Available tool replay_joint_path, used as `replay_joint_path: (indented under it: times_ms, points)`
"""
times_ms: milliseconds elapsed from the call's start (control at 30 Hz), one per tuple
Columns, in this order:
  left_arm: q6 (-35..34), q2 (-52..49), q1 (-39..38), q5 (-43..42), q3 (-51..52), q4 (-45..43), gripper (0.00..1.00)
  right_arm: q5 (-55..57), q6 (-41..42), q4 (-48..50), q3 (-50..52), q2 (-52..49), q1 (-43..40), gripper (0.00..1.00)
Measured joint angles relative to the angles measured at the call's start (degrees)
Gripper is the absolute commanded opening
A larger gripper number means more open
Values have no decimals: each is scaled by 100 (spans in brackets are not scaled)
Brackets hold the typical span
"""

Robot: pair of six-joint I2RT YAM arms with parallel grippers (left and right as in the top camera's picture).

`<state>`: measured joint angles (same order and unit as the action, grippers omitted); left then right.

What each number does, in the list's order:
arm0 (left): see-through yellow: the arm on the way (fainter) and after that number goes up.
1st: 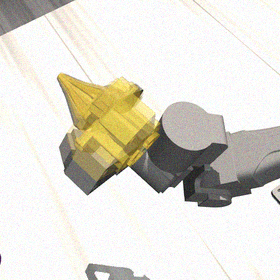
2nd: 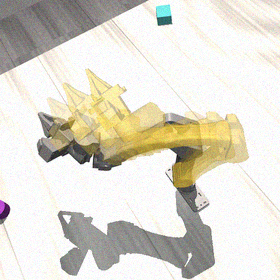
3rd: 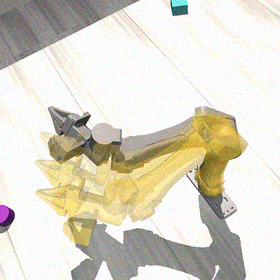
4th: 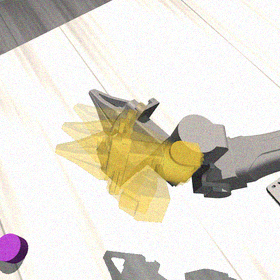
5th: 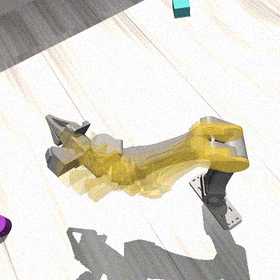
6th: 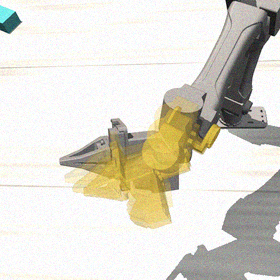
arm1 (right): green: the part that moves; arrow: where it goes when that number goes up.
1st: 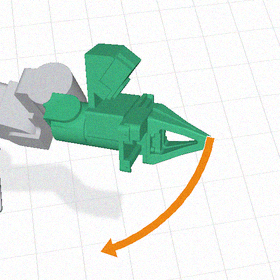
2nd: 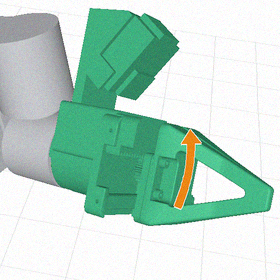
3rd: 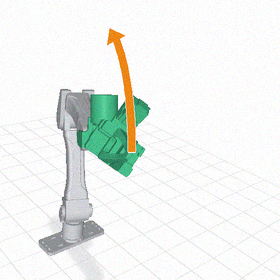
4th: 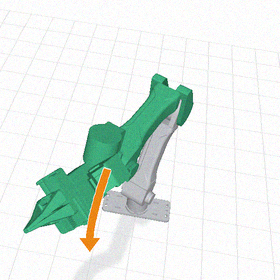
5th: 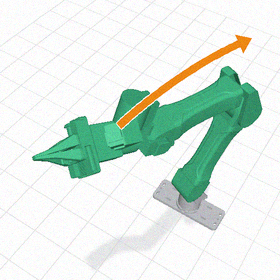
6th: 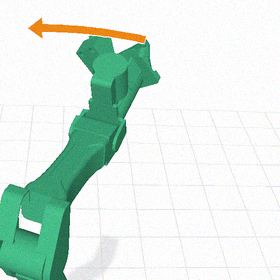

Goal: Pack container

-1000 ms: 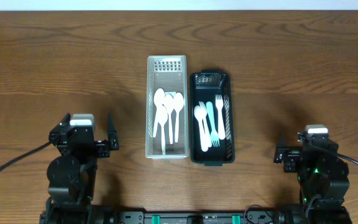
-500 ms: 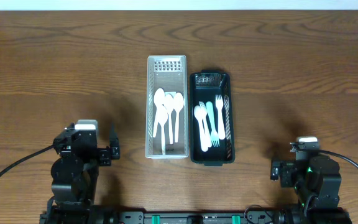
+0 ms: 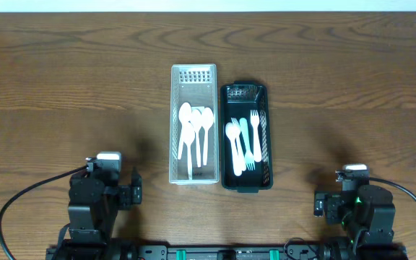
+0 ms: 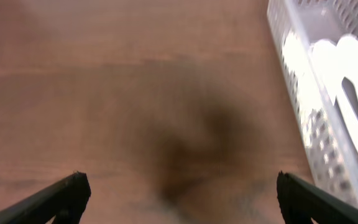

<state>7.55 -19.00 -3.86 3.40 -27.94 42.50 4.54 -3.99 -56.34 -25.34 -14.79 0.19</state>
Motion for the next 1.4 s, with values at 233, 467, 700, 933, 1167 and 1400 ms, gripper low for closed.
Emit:
replay_joint_path:
  times_ms: [233,467,700,933,1167,1400]
  points:
    - [0,0,0,0,2,398,98,0,-7,146,15,791,0,99]
    - [0,0,0,0,17,400,98,-369,-48,3510,1318,1408,0,99]
    - [0,-2,0,0,20,402,98,-474,-61,5154,2337,1410,0,99]
    - [0,-2,0,0,20,402,98,-387,-127,5209,2470,1410,0,99]
    - [0,-2,0,0,20,402,98,-365,-146,5211,2470,1410,0,99]
    - [0,-2,0,0,20,402,98,-363,-151,5211,2470,1410,0,99]
